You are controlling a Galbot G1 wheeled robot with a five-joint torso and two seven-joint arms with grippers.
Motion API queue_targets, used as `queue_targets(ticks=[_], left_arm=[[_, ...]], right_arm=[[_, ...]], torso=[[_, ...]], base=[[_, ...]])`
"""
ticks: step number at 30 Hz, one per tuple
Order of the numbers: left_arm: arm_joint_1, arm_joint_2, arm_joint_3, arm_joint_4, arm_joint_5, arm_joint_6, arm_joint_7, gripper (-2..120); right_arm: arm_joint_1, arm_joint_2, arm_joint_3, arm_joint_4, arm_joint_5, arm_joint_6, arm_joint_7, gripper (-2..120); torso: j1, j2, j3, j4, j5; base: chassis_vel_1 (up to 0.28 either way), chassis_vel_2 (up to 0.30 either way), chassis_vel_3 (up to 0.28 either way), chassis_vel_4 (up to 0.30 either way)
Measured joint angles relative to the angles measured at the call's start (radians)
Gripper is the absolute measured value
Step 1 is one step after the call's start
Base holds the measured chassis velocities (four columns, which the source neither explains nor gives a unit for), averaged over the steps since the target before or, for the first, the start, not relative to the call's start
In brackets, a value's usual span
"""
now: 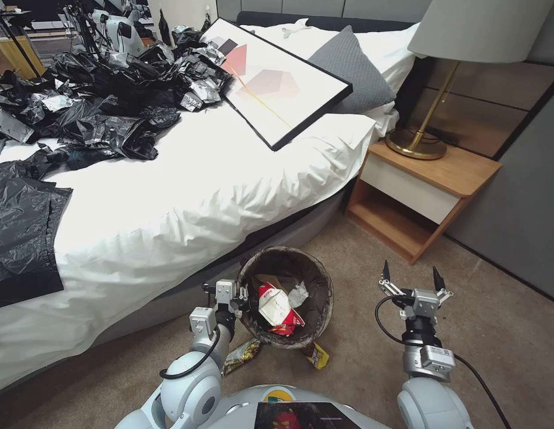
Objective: Pick up the trash bin, then pick up the garbage from the floor and place it into the trash bin.
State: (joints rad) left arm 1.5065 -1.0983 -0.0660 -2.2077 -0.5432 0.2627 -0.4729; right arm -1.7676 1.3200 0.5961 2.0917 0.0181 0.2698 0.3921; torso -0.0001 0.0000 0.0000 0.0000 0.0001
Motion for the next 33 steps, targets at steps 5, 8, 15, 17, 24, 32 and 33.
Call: queue_targets(ticks=[5,8,15,17,24,32,33], left_arm=[[0.000,0.000,0.000,-0.001,0.000,0.000,0.000,2],[0.001,0.000,-0.001,-0.003,0.000,0.000,0.000,2],[0.001,0.000,-0.002,-0.003,0.000,0.000,0.000,2],[0.001,0.000,-0.002,-0.003,0.000,0.000,0.000,2],[0.000,-0.001,-0.002,-0.004,0.000,0.001,0.000,2],[0.003,-0.003,-0.003,-0.010,0.002,0.001,-0.001,2],[0.004,-0.004,-0.003,-0.012,0.003,0.001,-0.001,2]], right_arm=[[0.000,0.000,0.000,0.000,0.000,0.000,0.000,100],[0.000,-0.001,0.000,0.001,0.000,0.000,0.000,100],[0.002,-0.001,-0.001,0.001,0.000,-0.001,0.000,100],[0.003,-0.001,-0.002,0.001,0.000,-0.001,0.000,100],[0.006,0.001,-0.003,-0.002,-0.001,0.002,0.000,100],[0.008,0.006,-0.003,0.004,-0.002,0.005,0.000,100],[0.008,0.006,-0.004,0.005,-0.003,0.005,0.000,100]], torso=[[0.000,0.000,0.000,0.0000,0.0000],[0.000,0.000,0.000,-0.0001,0.0000],[0.000,0.000,0.000,0.0001,0.0000],[0.000,0.000,0.000,0.0001,-0.0001],[0.000,0.000,0.000,-0.0002,-0.0001],[0.000,0.000,0.000,0.0000,-0.0001],[0.000,0.000,0.000,-0.0001,-0.0001]], base=[[0.070,-0.072,-0.077,0.067],[0.093,-0.084,-0.075,0.114],[0.050,-0.088,-0.068,0.070],[0.000,0.000,0.000,0.000],[0.000,0.000,0.000,0.000],[0.000,0.000,0.000,0.000],[0.000,0.000,0.000,0.000]])
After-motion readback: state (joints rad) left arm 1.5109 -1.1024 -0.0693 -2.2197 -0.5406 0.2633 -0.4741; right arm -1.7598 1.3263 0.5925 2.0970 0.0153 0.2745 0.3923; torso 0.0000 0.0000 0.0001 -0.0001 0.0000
